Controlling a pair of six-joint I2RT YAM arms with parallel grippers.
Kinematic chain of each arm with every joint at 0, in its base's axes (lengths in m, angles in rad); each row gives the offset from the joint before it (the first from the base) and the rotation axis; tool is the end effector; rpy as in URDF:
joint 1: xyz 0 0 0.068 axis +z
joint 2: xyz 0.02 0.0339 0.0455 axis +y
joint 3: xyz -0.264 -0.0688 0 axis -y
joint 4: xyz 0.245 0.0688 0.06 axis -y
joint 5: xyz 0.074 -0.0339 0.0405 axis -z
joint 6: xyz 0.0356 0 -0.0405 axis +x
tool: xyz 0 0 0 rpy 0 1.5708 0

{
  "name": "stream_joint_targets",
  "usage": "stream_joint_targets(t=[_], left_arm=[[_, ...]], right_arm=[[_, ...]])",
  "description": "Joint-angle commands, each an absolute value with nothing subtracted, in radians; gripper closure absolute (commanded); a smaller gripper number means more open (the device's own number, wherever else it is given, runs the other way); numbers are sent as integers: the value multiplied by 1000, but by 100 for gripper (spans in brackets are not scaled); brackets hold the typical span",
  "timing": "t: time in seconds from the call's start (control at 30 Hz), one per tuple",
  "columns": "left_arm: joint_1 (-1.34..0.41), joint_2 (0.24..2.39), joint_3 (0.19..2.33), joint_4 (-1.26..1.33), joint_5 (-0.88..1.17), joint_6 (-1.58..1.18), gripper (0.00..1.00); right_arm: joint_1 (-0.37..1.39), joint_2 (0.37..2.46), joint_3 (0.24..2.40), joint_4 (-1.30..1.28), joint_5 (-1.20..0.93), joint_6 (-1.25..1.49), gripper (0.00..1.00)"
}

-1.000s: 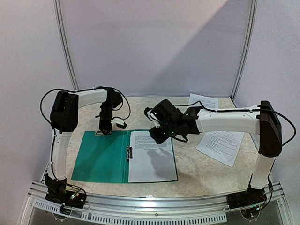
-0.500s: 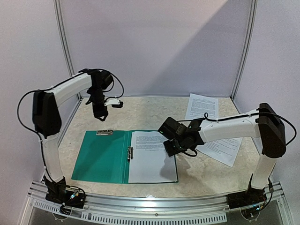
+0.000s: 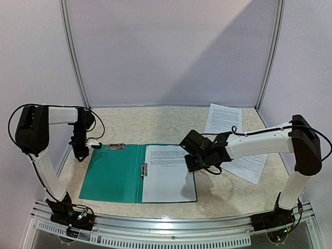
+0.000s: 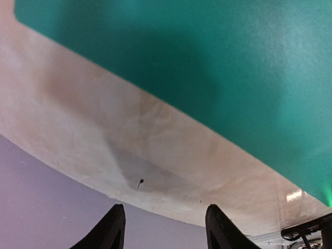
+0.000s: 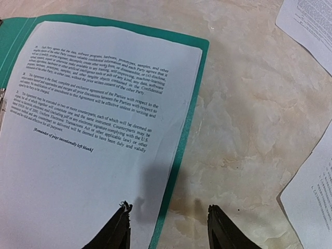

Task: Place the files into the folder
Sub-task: Move the folder with some files to the center of the board.

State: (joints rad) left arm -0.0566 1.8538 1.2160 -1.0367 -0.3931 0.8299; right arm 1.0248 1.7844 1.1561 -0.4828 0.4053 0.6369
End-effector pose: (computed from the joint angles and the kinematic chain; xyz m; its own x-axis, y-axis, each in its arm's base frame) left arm 0.3155 -0.0042 0.1630 -0.6025 0.7168 0.3510 0.7947 0.5794 0.1808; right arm 0.1973 0.2976 0.1804 -0.7872 -0.2430 -0.5668 -0.2816 0.9593 -0.0202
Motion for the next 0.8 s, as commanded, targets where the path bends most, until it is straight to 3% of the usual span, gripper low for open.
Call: stream_joint_targets(t=[0.0,0.2,0.57,0.77], left_arm=[[-99,1879,1140,-917,-383,845,46],[-270,1807,1020,-905,-333,865,46],[-555,1801,1029,-1035,-208,781,45],[-639,1742,1103,-1206,62,822,44]], right_arm=[[1005,1794,1112,-453,407,665,49],[978,1771,1049,-424,405,692,48],[934,1712,997,-441,433,694,48],[926,1646,1009,-469,418,643,47]])
